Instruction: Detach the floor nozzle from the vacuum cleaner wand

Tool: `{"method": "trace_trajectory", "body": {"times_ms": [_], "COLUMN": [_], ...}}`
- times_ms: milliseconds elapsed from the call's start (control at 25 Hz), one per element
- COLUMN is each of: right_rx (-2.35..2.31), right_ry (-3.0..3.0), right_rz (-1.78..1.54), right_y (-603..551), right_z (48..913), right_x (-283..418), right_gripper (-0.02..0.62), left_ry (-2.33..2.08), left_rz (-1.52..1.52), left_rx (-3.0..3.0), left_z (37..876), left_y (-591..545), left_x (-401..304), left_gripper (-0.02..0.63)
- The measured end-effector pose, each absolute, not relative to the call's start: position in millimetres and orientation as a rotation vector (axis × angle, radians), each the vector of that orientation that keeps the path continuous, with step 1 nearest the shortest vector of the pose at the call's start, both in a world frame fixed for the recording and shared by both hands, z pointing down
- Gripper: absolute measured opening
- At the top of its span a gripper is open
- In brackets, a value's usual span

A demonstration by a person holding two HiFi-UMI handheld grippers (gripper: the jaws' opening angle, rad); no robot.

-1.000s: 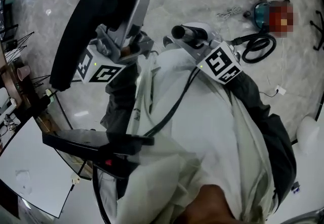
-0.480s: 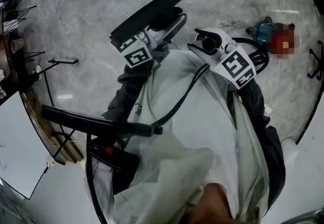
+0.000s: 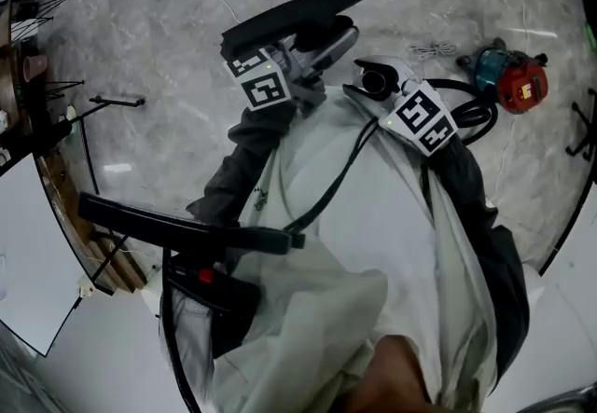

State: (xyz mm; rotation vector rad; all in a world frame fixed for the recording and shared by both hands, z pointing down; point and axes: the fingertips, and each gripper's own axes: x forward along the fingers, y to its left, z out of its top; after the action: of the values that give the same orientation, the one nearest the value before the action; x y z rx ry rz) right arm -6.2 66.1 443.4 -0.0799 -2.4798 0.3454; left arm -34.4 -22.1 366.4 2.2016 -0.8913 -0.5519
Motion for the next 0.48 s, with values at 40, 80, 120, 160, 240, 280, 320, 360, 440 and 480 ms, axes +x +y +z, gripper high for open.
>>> {"method": "trace_trajectory", "body": {"times_ms": [40,80,120,160,240,280,320,360,440,480], "right_rx": [-0.056,-0.036,-0.023,-0.017,-0.008,0.0,0.012,0.026,0.057,0.07], "right_ry": [-2.484,-2.486,-2.488,-2.489,-2.491,-2.493,-2.495,-2.498,-2.505,-2.505], "right_rz": [0.361,0.371,0.376,0.377,0.372,0.37,0.372,0.375,0.38,0.378], "right_y": [60.1,55.0,51.7,49.7,46.1,43.2,39.3,34.5,24.6,20.5], "right_z": [445.8,447.5,448.4,448.6,448.9,449.2,449.3,449.1,447.9,447.6], "right_x": [-2.1,2.3,6.1,8.9,12.1,13.3,14.6,16.2,19.7,21.6], "right_gripper": [0.195,0.195,0.195,0.195,0.195,0.195,0.195,0.195,0.195,0.195], "left_ry": [-0.904,-0.916,-0.926,-0.935,-0.947,-0.951,-0.953,-0.954,-0.956,-0.957], "left_rz": [-0.562,-0.569,-0.573,-0.573,-0.57,-0.57,-0.571,-0.571,-0.572,-0.572], "left_rx": [2.197,2.194,2.193,2.191,2.187,2.186,2.186,2.186,2.188,2.188], "left_z": [365.9,365.5,365.4,365.8,366.5,366.4,366.0,365.4,364.0,363.3], "left_y": [-22.9,-23.3,-23.3,-23.0,-22.4,-22.3,-22.4,-22.7,-23.4,-23.8], "left_x": [-36.5,-37.7,-38.3,-38.5,-39.0,-39.0,-38.8,-38.4,-37.1,-36.8], "left_gripper": [0.086,0.086,0.086,0.086,0.086,0.086,0.086,0.086,0.086,0.086]}}
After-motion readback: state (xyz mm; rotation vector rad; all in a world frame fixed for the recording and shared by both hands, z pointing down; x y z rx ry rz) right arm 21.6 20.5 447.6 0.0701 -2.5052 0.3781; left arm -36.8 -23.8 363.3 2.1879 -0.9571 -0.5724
